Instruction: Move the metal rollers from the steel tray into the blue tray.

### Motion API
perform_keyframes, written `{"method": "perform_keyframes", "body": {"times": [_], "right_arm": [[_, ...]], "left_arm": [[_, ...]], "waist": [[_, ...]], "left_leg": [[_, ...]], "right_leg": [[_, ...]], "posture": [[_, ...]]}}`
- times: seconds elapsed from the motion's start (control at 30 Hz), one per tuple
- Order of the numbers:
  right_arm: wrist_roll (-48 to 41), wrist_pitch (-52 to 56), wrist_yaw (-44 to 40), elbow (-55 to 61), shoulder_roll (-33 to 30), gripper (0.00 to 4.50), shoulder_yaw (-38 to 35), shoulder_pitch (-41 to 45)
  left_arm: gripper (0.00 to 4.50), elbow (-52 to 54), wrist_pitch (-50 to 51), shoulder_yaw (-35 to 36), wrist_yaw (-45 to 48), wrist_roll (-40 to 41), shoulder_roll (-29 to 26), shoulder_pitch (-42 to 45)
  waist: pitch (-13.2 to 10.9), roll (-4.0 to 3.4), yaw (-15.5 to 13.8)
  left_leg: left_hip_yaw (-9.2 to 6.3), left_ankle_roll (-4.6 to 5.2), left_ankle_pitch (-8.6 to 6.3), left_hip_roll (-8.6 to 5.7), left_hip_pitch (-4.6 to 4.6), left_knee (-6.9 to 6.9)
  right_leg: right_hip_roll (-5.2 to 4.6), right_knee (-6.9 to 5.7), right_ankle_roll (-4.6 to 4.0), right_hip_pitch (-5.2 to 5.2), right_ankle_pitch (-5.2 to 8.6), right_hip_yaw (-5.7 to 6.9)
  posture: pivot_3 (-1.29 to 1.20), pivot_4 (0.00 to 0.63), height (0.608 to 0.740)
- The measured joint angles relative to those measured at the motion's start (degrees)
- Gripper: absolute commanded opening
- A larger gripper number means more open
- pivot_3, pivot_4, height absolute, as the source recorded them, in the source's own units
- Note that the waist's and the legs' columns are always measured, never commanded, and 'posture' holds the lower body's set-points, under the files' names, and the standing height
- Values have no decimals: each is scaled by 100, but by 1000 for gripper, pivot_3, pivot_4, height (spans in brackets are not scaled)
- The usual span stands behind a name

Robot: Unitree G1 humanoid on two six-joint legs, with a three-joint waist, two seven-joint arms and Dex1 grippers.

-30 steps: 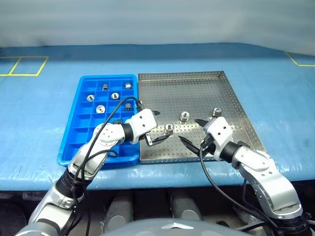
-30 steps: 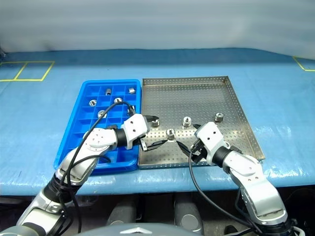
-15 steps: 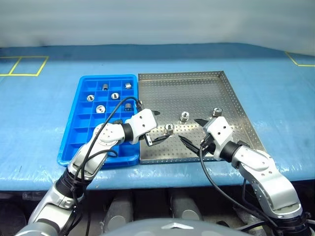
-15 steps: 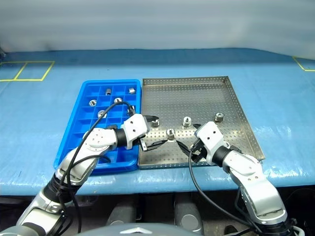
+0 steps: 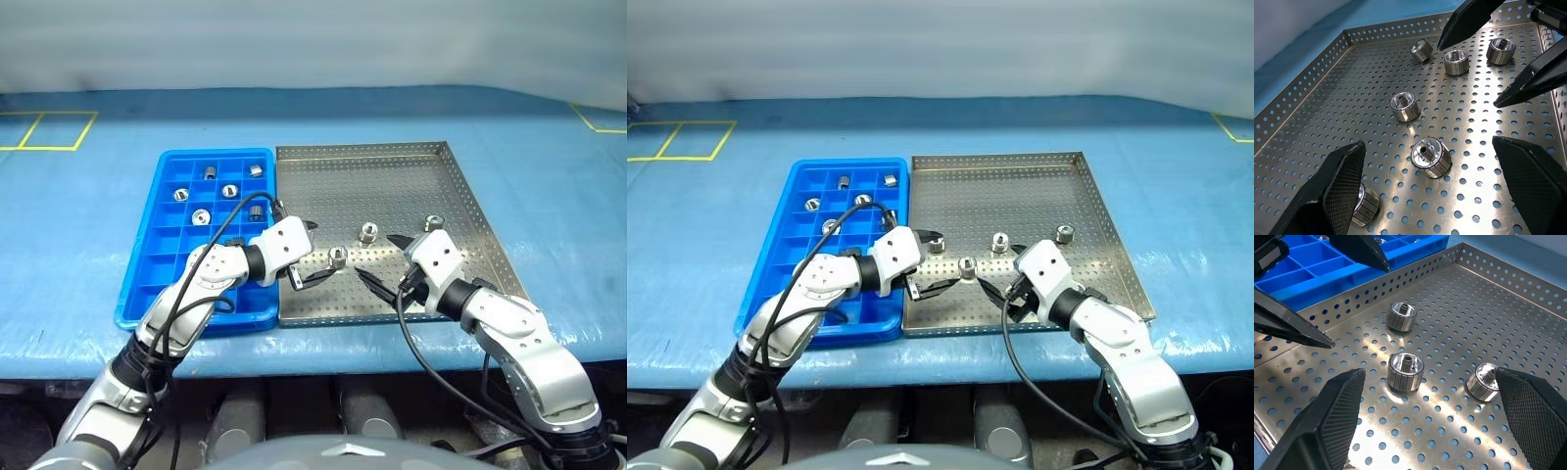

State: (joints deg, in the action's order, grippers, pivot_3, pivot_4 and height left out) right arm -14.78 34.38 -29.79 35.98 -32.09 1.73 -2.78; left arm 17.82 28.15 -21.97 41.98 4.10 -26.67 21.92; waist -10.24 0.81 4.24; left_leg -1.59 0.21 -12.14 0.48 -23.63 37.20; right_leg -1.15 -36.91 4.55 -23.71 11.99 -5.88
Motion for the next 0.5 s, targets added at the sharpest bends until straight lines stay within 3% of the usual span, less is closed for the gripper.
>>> {"method": "perform_keyframes", "body": {"times": [0.5], "right_arm": [[169, 88, 252, 284, -24, 4461, 2, -457]], "left_arm": [[4500, -1653, 30, -1089, 218, -934, 499, 1273]], "waist": [[0, 0, 81]], "left_leg": [[-2, 0, 0, -2, -2, 0]], "right_leg": [[3, -1, 0, -2, 0, 0]], "posture": [[-141, 150, 740]]}}
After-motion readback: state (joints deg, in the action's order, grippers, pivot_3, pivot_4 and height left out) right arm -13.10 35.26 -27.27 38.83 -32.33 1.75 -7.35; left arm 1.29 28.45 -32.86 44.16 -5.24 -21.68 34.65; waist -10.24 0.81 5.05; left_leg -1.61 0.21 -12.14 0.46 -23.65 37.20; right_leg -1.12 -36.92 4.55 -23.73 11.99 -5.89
